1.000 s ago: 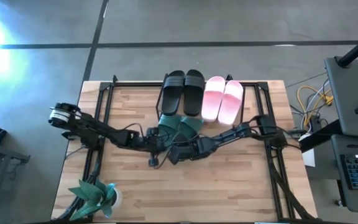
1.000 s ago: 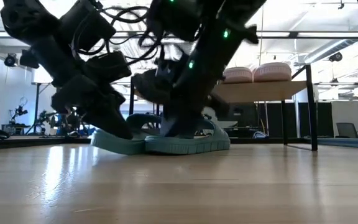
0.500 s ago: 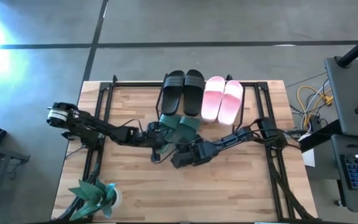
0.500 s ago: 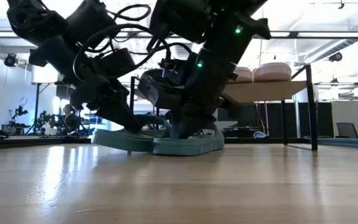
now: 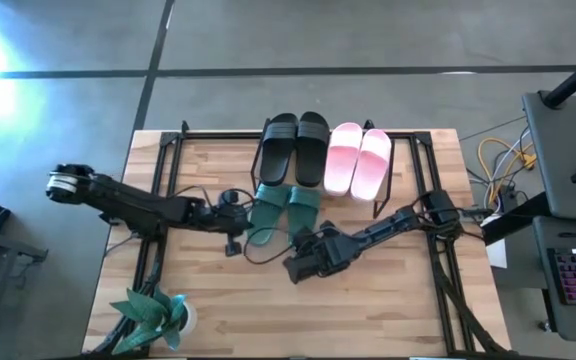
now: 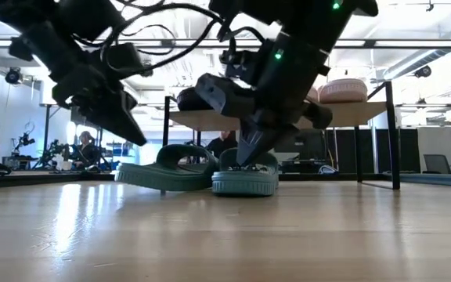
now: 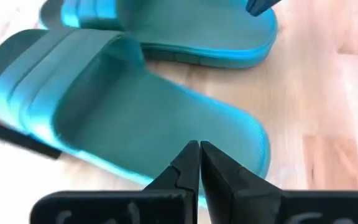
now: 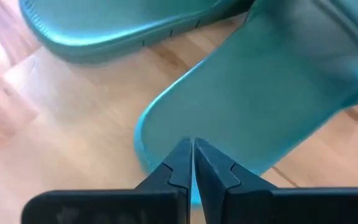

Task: Pick and place slides into the shelf
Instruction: Put the green slipper under the shelf

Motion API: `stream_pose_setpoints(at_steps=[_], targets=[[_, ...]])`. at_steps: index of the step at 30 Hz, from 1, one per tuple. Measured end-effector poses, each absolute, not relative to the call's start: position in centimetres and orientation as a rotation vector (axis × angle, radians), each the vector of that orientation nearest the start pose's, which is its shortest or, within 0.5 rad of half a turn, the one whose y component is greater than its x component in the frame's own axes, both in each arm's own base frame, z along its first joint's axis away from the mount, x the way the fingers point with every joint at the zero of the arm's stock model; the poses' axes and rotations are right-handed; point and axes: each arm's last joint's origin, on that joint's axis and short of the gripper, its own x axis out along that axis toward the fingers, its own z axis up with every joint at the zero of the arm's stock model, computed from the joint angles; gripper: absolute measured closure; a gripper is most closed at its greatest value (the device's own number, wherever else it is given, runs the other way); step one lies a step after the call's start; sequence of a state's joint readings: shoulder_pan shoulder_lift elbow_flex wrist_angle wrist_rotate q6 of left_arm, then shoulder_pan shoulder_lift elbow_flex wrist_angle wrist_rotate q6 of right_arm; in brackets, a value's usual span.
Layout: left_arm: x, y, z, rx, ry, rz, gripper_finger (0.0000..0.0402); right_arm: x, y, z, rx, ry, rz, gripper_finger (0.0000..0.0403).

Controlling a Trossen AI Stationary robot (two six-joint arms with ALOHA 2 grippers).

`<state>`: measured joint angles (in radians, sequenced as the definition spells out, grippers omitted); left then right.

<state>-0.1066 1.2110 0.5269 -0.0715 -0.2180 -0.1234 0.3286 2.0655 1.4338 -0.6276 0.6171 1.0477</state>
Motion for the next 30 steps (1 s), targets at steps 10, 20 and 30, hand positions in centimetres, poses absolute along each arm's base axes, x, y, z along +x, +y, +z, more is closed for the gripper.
stream_pose_setpoints(at_steps=[10,20,30], targets=[[19.9,-1.4,14.1,-0.017,0.824,0.21,0.0402,38.9,11.8,16.2,0.363,0.812,-0.76,0.0392],[22.2,-1.7,13.4,-0.032,0.765,0.17,0.0402,38.6,12.0,16.2,0.357,0.824,-0.764,0.0392],[22.7,-1.7,13.7,0.007,0.763,0.157,0.0402,38.1,13.2,16.1,0.392,0.855,-0.734,0.0392]])
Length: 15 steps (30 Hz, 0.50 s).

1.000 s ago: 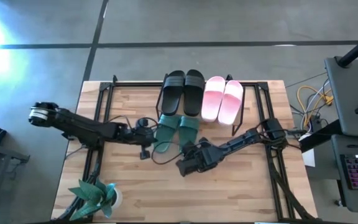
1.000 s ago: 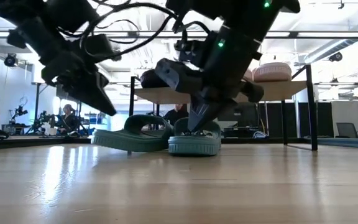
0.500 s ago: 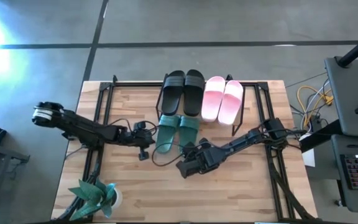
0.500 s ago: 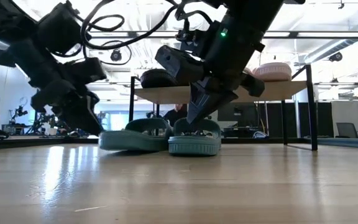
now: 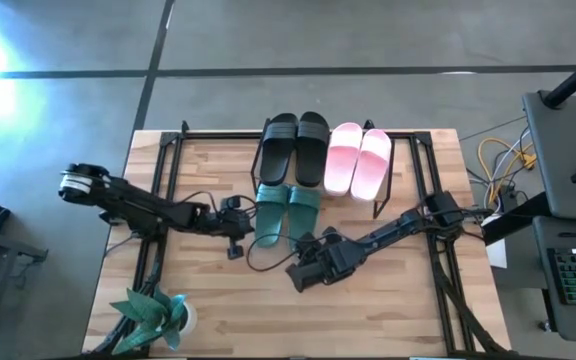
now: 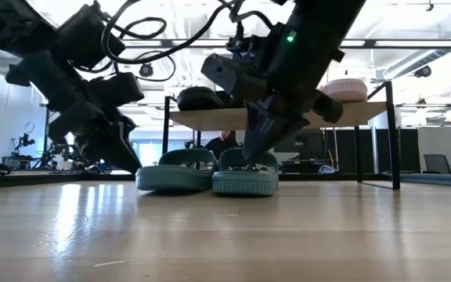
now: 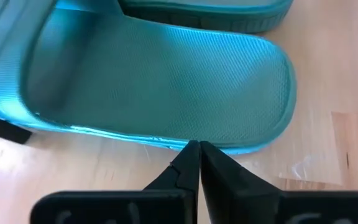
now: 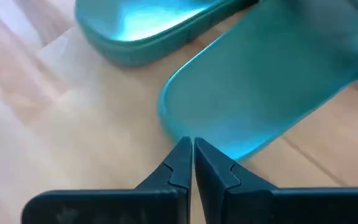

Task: Pick and place slides into the shelf
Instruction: Put the green slipper under the shelf

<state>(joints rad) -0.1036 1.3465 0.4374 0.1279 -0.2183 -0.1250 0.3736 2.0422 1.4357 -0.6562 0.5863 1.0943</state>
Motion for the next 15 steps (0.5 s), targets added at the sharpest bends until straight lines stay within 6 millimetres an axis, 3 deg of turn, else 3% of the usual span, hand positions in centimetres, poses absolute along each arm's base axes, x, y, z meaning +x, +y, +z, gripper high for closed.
stream_pose_setpoints(at_steps=[8,15], targets=[[21.7,-1.6,15.1,-0.005,0.737,0.158,0.0402,38.1,15.0,15.1,0.492,0.937,-0.634,0.0392],[21.7,-1.6,15.2,-0.006,0.729,0.158,0.0402,39.4,13.6,13.6,0.477,0.929,-0.634,0.0392]])
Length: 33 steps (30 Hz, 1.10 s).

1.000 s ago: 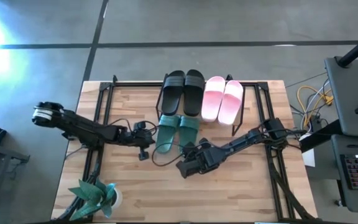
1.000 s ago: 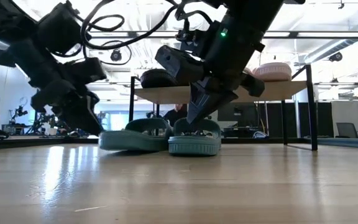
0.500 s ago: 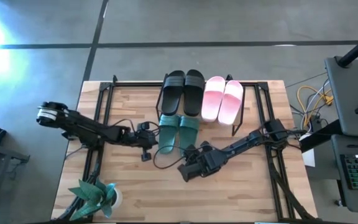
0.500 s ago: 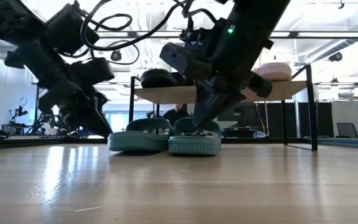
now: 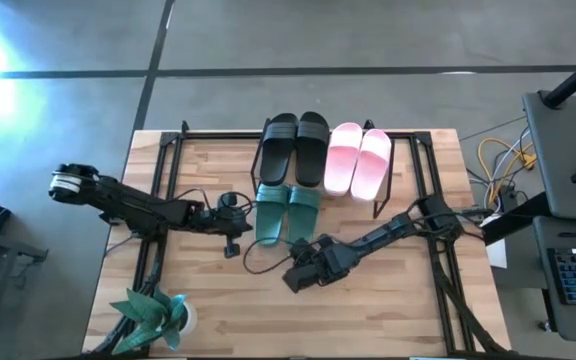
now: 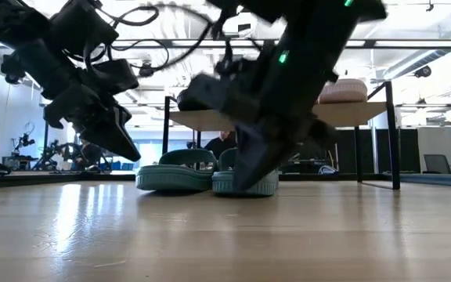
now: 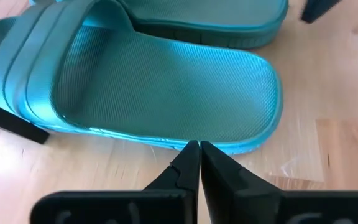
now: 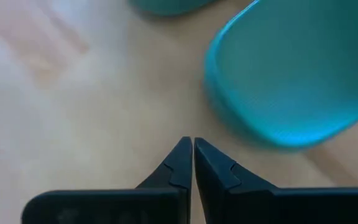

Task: Pick and place slides into the shelf
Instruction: Put the green slipper under the shelf, then adjust the green slippers

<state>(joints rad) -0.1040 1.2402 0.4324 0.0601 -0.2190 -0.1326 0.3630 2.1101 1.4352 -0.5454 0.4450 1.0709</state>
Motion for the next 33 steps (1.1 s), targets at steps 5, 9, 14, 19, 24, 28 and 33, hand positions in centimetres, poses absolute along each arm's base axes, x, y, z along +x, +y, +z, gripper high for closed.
stream_pose_setpoints(at_steps=[5,9,14,19,24,28,33], targets=[[21.7,-1.6,15.2,-0.006,0.733,0.156,0.0402,40.0,12.0,12.7,0.439,0.954,-0.65,0.0392],[21.7,-1.7,15.2,-0.007,0.732,0.155,0.0402,40.4,10.6,12.4,0.42,0.961,-0.664,0.0392],[21.7,-1.7,15.2,-0.021,0.731,0.159,0.0402,40.8,9.0,12.4,0.39,0.954,-0.696,0.0392],[21.6,-1.8,15.1,-0.07,0.737,0.124,0.0402,40.8,8.5,12.6,0.388,0.957,-0.699,0.0392],[21.8,-4.0,16.0,-0.14,0.698,-0.037,0.0402,40.4,10.0,13.6,0.4,0.945,-0.661,0.0392],[22.0,-5.8,16.0,-0.127,0.656,-0.078,0.0402,40.1,11.0,13.6,0.408,0.948,-0.645,0.0392],[22.5,-6.2,14.1,-0.093,0.713,-0.01,0.0402,40.0,11.2,13.6,0.43,0.936,-0.659,0.0392]])
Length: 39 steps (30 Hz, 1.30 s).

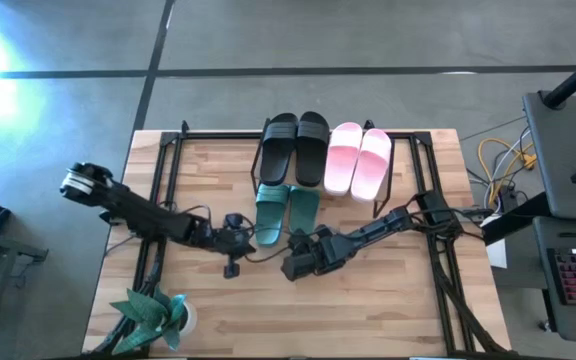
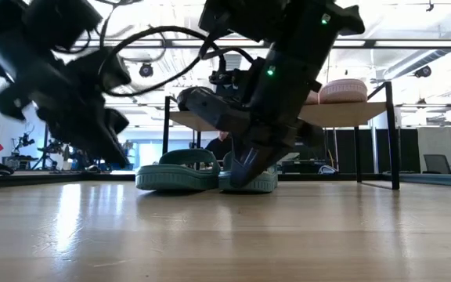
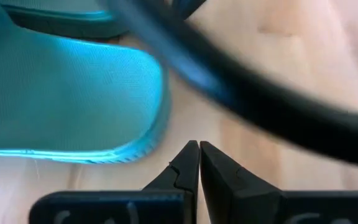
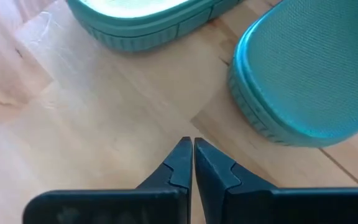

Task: Pick and place slides into the shelf
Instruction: Adjust the green slippers

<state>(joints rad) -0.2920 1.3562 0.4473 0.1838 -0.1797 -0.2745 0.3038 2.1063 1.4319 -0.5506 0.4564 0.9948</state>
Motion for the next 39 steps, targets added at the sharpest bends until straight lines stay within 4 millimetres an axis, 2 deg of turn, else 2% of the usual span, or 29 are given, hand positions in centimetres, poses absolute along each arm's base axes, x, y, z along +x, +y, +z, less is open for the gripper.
stream_pose_setpoints(at_steps=[3,8,14,21,27,31,39], targets=[[23.4,-6.0,13.0,-0.043,0.701,0.017,0.0402,40.0,11.3,13.7,0.43,0.935,-0.656,0.0392],[24.6,-4.8,11.4,-0.058,0.69,0.077,0.0402,39.9,11.5,13.7,0.453,0.928,-0.665,0.0392],[25.1,-3.3,10.7,-0.079,0.701,0.134,0.0402,39.8,11.9,13.7,0.461,0.92,-0.668,0.0392],[25.1,-2.2,12.0,-0.03,0.642,0.226,0.0402,39.7,12.2,13.8,0.455,0.92,-0.664,0.0392],[24.3,-2.9,13.6,-0.084,0.632,0.128,0.0402,39.6,12.4,13.8,0.455,0.92,-0.66,0.0392],[23.1,-3.4,14.2,-0.112,0.667,0.13,0.0402,40.0,11.1,13.5,0.435,0.922,-0.682,0.0392],[22.2,-3.9,15.4,-0.109,0.623,0.112,0.0402,40.8,7.9,12.5,0.39,0.949,-0.715,0.0392]])
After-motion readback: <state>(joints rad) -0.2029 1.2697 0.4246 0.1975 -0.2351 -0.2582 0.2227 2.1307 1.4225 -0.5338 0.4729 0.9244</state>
